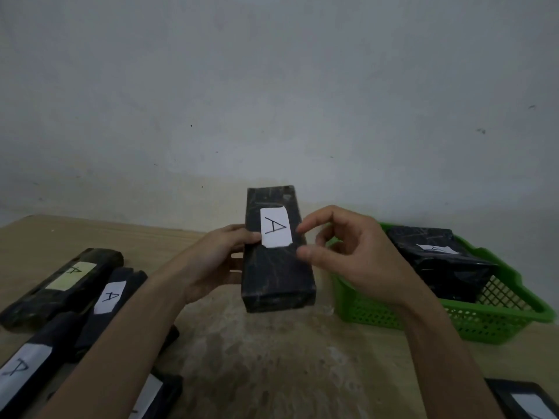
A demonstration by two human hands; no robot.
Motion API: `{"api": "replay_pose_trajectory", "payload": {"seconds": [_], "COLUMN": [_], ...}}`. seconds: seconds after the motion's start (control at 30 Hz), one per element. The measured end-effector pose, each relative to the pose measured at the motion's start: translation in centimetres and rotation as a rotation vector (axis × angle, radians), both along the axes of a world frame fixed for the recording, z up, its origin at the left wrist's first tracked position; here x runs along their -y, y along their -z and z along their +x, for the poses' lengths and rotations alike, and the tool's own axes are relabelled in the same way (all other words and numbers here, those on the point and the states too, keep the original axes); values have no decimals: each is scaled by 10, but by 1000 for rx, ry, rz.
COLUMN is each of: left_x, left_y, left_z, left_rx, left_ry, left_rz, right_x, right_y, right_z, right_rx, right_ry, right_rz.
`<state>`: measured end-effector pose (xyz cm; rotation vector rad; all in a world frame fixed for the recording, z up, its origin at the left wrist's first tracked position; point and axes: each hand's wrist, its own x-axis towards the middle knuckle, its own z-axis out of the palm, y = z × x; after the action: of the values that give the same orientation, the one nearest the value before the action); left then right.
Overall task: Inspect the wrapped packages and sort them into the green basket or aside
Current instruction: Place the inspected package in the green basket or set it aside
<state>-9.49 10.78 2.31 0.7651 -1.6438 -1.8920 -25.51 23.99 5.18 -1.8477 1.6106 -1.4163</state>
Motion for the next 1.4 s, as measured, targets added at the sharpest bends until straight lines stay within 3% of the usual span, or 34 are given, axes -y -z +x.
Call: {"api": "replay_pose_trajectory", "payload": {"seconds": [0.17,0.4,0.5,0.6,0.77,1.13,1.23,1.4], "left_x": [-1,-8,-16,-16,-9,-12,-15,-15], "left_y": [5,6,0,-3,-1,0,-1,-2], "left_z": [0,3,0,-5,-6,-6,-8,-8], "left_rx": [28,98,73,-110,-298,-318,-337,-342], "left_ry": [147,352,221,-21,-137,-182,-187,-228], "left_rz": [-145,-362,-450,-555,-732,-733,-658,-629], "right_x": [8,10,6,4,5,13,13,14], "right_y": [7,6,3,2,1,9,9,11], "right_z": [-5,-3,-4,-3,1,6,4,7], "right_rx": [144,415,407,332,349,211,178,234], "right_ry": [373,287,193,102,24,93,102,92], "right_rz": [-24,29,47,95,86,-74,-73,-38]}}
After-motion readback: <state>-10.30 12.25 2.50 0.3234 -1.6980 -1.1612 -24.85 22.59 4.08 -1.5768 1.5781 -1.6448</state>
